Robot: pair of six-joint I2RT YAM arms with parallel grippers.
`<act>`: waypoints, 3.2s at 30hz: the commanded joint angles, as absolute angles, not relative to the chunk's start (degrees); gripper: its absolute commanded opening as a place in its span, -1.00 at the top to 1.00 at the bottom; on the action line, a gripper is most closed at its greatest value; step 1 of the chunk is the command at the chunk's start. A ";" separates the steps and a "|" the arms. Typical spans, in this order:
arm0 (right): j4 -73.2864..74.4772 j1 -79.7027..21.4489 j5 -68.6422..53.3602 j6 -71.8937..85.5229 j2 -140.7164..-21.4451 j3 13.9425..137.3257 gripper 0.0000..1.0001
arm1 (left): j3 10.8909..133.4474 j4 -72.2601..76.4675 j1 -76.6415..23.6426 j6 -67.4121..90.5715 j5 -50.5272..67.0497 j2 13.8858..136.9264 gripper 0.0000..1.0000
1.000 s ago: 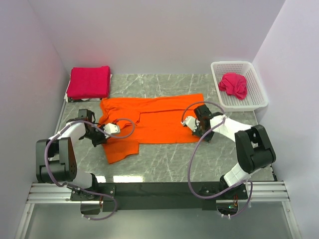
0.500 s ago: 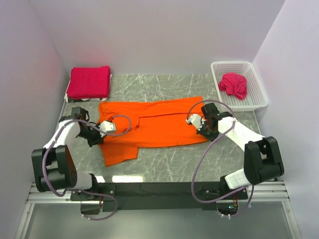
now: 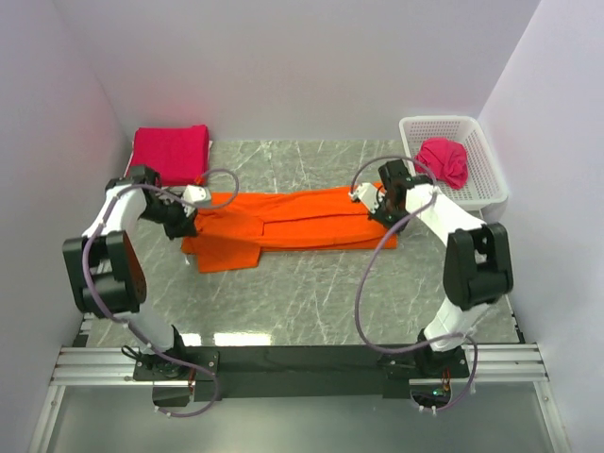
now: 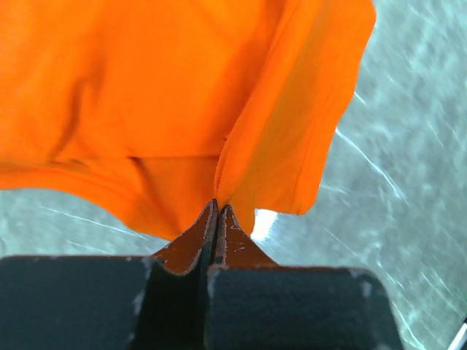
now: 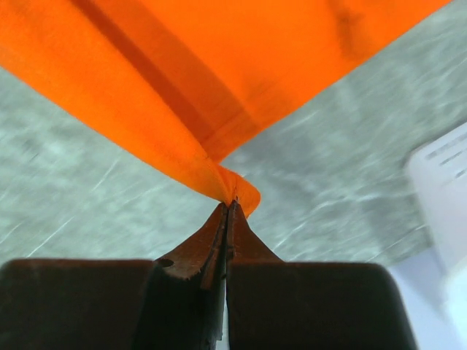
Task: Fold and stack the t-shirts
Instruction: Fold the tshirt
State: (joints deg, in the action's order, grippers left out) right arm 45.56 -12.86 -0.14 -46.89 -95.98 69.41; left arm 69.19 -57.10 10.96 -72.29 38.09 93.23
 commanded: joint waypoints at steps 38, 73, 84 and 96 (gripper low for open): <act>52.56 -10.63 -11.34 -24.70 -107.84 88.78 0.07 | 50.19 -32.53 2.73 -37.79 27.88 84.46 -0.06; 52.12 -8.88 -9.23 -26.19 -109.69 89.38 -0.08 | 92.27 -41.93 -1.41 -30.59 25.66 112.21 0.99; 52.21 -8.44 -10.19 -25.93 -111.88 90.44 -0.08 | 106.00 -37.97 -0.44 -24.43 27.69 124.18 0.99; 54.23 -8.79 -12.83 -25.58 -112.06 92.46 -0.10 | 92.82 -37.09 -0.09 -30.14 27.77 116.30 0.19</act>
State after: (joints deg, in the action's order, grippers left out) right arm 53.01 -8.95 -11.29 -25.80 -112.53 89.91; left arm 95.90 -37.39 -0.32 -27.86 25.71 123.57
